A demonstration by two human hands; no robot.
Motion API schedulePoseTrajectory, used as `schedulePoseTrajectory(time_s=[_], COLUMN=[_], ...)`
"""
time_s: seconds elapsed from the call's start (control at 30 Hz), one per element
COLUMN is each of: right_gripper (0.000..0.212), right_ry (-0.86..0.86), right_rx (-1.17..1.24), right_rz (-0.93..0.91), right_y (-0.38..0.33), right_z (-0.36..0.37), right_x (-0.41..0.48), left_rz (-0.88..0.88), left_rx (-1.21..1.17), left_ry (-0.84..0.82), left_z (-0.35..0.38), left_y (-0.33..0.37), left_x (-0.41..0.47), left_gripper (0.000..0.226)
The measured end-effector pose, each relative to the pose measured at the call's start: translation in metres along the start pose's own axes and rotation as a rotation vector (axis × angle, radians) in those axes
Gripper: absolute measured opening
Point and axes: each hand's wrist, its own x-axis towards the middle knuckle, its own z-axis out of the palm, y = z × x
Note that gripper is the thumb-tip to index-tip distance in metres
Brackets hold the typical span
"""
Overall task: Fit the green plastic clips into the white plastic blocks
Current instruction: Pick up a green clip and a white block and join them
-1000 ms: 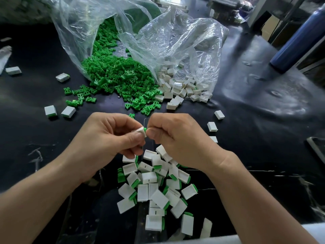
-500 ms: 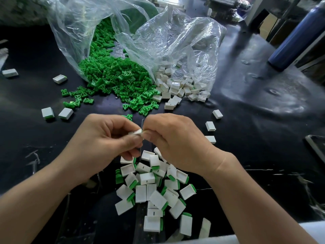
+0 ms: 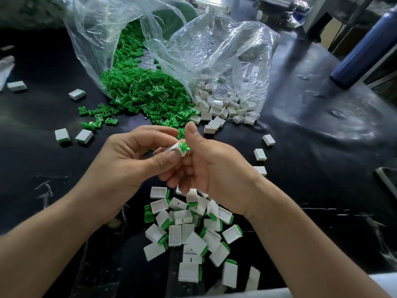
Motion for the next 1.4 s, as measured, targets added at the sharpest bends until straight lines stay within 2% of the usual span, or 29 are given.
schedulePoseTrajectory(time_s=[0.07, 0.23, 0.47, 0.57, 0.8, 0.93, 1.07, 1.2, 1.33, 1.4], right_gripper=[0.058, 0.047, 0.049, 0.038, 0.045, 0.046, 0.058, 0.05, 0.069, 0.068], right_ry=[-0.051, -0.016, 0.034, 0.056, 0.13, 0.123, 0.097, 0.107, 0.075, 0.056], right_rx=[0.081, 0.121, 0.077, 0.079, 0.013, -0.004, -0.004, 0.002, -0.004, 0.028], right_rz=[0.034, 0.035, 0.05, 0.034, 0.069, 0.081, 0.042, 0.019, 0.04, 0.028], right_y=[-0.002, -0.002, 0.0, -0.001, 0.001, 0.002, 0.001, -0.002, -0.001, 0.0], right_z=[0.001, 0.003, 0.004, 0.007, 0.009, 0.009, 0.006, 0.008, 0.011, 0.012], right_x=[-0.001, -0.002, -0.003, -0.004, -0.004, -0.004, -0.005, -0.007, -0.005, -0.005], left_rz=[-0.003, -0.003, 0.006, 0.015, 0.023, 0.029, 0.027, 0.05, 0.054, 0.054], left_rx=[-0.029, -0.092, -0.123, -0.124, -0.117, -0.099, -0.129, -0.125, -0.121, -0.103], left_ry=[-0.017, -0.048, -0.01, -0.003, -0.003, -0.002, -0.011, 0.003, -0.042, -0.036], left_z=[0.0, 0.006, 0.01, 0.01, 0.011, 0.009, 0.008, 0.005, 0.007, 0.004], left_y=[0.0, 0.002, -0.001, -0.002, -0.002, -0.003, -0.002, -0.002, -0.005, -0.006], left_x=[0.0, -0.001, -0.002, -0.002, -0.003, -0.003, -0.002, -0.001, -0.001, -0.001], left_gripper=[0.042, 0.019, 0.018, 0.021, 0.021, 0.024, 0.02, 0.026, 0.022, 0.026])
